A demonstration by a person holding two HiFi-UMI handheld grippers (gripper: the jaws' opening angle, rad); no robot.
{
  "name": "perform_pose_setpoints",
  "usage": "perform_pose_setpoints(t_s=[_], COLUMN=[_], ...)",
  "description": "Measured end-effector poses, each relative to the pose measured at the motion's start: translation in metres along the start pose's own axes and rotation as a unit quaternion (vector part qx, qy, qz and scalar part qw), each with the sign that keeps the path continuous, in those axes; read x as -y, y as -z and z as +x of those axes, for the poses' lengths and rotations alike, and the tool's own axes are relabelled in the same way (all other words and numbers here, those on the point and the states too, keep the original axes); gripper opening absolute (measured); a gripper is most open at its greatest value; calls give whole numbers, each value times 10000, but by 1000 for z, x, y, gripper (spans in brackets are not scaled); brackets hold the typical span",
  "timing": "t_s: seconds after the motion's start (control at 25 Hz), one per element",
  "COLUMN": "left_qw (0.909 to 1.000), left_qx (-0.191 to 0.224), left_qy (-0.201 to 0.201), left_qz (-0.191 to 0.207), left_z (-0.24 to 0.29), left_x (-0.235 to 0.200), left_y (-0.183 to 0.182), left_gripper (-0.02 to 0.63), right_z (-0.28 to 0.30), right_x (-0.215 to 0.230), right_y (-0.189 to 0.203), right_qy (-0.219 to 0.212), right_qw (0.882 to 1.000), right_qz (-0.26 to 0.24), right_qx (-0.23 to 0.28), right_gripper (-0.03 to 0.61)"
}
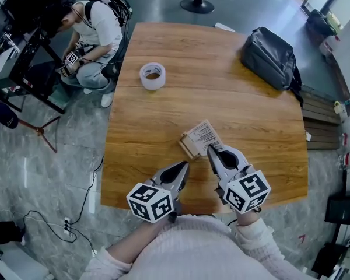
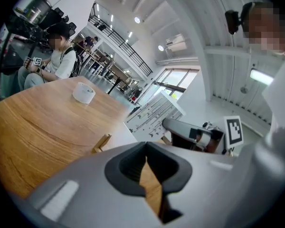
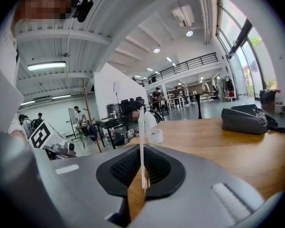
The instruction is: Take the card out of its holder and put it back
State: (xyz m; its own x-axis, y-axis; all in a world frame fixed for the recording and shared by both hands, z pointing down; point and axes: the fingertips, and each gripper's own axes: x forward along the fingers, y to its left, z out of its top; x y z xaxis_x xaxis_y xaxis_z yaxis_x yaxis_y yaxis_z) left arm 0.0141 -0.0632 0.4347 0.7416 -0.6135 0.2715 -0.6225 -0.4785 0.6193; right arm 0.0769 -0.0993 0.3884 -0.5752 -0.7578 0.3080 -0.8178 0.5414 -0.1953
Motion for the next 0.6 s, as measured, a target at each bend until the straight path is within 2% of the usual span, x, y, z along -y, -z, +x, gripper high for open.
perform_pose_setpoints(t_s=[0.6], left_qw=[9993], left_qx=[-25], left_qy=[-12], left_qz=[380], left_z=[3], left_x=[4], left_y=[-11], left_gripper=[8], right_z=[1], right_x=[0], right_y=[3], right_qy=[70], right_qw=[9999], right_qz=[102], right_qx=[-29], right_gripper=[8])
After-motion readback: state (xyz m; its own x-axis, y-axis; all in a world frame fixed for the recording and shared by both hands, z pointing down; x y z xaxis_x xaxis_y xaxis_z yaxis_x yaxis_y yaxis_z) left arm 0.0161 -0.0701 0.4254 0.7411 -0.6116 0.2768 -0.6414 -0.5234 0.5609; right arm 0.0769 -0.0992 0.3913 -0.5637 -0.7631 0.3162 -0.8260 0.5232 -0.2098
